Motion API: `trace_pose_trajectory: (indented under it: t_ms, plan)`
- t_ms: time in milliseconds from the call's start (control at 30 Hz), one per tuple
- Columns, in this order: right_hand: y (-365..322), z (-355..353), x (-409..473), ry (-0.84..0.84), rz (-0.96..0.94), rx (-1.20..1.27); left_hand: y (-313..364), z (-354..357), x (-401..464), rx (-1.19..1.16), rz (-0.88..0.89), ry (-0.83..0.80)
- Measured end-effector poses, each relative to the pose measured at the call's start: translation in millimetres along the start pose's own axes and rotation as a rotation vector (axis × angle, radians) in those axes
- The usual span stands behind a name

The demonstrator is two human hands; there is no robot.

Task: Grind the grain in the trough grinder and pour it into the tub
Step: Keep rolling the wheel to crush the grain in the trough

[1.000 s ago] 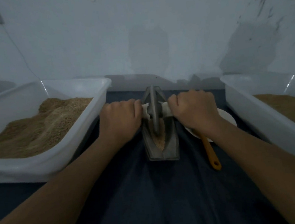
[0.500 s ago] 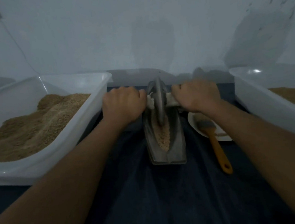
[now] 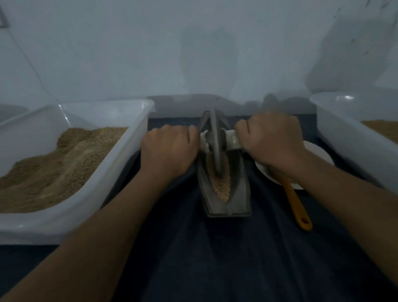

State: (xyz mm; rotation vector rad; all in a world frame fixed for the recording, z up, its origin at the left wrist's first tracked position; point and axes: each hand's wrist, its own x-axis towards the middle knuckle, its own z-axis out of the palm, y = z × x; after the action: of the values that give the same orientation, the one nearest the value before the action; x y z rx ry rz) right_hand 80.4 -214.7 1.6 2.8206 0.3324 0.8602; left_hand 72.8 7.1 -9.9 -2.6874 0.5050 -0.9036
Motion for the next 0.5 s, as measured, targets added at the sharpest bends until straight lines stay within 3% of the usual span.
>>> trace_pose_trajectory:
  t_ms: [233,400,500]
  plan:
    - [-12.7,-28.5,-54.6,0.299,0.013,0.052,9.0,-29.2,-50.4,-0.258,-0.168,0.136]
    - [-11.9,-18.1,-38.9,0.149,-0.009,-0.058,4.1,-13.3,-26.3,-0.087,-0.069,0.078]
    - [0.3,0.8,-11.9,0.030,0.006,0.005,1.3,3.0,0.9,0.031,0.034,0.048]
